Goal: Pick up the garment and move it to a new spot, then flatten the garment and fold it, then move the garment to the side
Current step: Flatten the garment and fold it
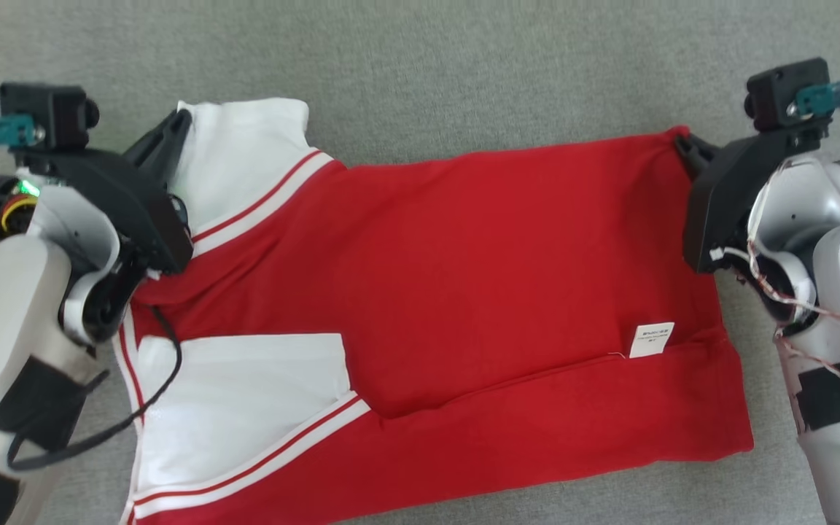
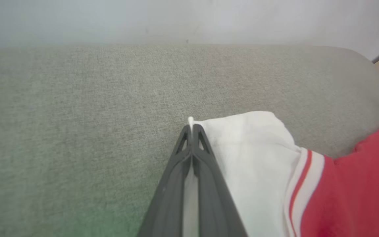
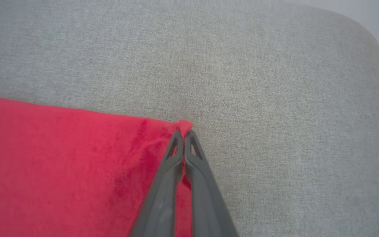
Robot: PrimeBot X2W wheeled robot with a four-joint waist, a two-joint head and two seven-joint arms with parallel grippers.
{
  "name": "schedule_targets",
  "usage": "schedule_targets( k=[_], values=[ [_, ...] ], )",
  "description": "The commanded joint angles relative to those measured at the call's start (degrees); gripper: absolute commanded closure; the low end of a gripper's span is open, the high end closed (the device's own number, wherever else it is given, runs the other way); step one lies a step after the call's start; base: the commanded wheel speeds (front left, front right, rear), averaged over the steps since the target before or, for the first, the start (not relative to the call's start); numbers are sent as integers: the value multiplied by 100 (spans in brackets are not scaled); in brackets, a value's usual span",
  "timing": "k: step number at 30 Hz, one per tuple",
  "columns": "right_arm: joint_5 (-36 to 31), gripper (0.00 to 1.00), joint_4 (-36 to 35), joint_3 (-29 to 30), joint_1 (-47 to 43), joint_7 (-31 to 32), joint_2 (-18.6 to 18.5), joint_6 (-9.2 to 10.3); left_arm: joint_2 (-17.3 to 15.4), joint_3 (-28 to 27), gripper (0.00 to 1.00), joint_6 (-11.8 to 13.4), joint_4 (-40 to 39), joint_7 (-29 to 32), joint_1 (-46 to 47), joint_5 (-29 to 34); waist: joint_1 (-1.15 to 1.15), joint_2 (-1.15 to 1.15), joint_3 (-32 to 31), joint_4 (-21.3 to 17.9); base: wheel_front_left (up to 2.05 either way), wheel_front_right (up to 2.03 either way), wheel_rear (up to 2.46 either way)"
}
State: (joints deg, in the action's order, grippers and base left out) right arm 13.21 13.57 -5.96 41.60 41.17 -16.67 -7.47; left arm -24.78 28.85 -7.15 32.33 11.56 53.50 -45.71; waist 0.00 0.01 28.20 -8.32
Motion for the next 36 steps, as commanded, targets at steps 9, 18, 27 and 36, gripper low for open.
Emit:
schedule_targets(
  k=[9, 18, 27, 36],
  values=[
    [23, 100, -128, -166, -576, -284, -389, -6, -341, 27, 100, -33, -1014, -82, -998, -790, 0, -1, -709, 312, 0, 0, 0],
    [175, 100, -79, -444, -1151, -380, -797, -6, -681, -54, 100, -32, -2173, -317, -2302, -1445, 0, -1, -1326, 565, 0, 0, 0],
    [169, 100, -124, -694, -1626, -404, -1118, -6, -550, -49, 100, 106, -2884, -812, -3404, -1641, 0, -1, -1539, 757, 0, 0, 0],
    [206, 100, -82, -962, -1901, -305, -1485, -6, -288, 97, 100, 139, -2882, -1141, -4097, -1732, 0, -1, -1595, 898, 0, 0, 0]
  ],
)
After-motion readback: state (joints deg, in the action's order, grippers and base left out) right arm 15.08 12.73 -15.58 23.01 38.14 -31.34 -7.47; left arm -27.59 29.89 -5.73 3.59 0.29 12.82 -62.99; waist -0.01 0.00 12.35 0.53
